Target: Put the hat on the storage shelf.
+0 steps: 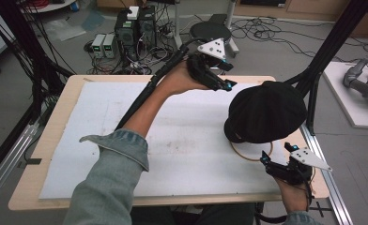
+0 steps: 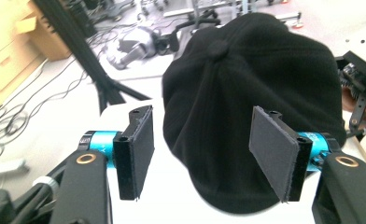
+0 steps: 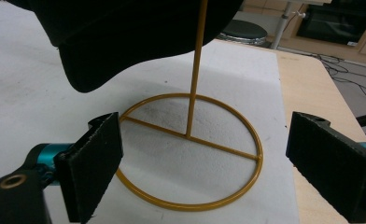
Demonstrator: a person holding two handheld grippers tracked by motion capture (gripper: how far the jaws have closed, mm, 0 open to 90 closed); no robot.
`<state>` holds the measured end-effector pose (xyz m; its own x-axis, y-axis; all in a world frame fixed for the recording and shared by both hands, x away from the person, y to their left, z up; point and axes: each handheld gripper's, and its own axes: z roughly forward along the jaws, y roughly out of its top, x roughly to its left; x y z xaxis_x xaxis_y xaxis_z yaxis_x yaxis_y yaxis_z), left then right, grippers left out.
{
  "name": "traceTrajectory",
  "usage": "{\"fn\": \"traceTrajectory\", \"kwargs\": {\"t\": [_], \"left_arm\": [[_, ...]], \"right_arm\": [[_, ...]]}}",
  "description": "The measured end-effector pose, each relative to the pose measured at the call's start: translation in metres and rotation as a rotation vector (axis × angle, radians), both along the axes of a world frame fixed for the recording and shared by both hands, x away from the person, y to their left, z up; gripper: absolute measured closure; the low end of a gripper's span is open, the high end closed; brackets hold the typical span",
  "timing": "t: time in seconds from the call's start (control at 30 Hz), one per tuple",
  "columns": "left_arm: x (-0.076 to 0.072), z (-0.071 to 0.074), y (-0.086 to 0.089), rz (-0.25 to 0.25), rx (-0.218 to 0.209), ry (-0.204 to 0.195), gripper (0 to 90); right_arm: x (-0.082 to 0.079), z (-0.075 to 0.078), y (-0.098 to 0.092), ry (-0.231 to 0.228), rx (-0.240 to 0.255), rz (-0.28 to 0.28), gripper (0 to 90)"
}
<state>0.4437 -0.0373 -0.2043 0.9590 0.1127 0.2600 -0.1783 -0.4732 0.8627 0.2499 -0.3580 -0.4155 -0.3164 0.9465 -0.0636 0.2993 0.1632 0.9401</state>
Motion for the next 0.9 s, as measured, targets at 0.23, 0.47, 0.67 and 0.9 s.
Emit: {"fn": "traceTrajectory", "kwargs": {"t": [0.23, 0.47, 0.67, 0.9], "left_arm": [[-0.01, -0.002, 0.053, 0.096, -0.038, -0.048, 40.2], [-0.019, -0.015, 0.114, 0.212, -0.081, -0.029, 39.8], [-0.031, -0.034, 0.163, 0.326, -0.132, -0.012, 39.3], [-0.057, -0.061, 0.207, 0.435, -0.183, -0.008, 38.6]], "right_arm": [[0.001, 0.0, 0.0, 0.002, -0.001, 0.0, 10.7], [0.004, 0.0, 0.004, 0.005, -0.005, 0.008, 10.7], [0.006, 0.0, 0.006, 0.007, -0.004, 0.011, 10.7], [0.007, -0.001, 0.007, 0.008, -0.006, 0.017, 10.7]]}}
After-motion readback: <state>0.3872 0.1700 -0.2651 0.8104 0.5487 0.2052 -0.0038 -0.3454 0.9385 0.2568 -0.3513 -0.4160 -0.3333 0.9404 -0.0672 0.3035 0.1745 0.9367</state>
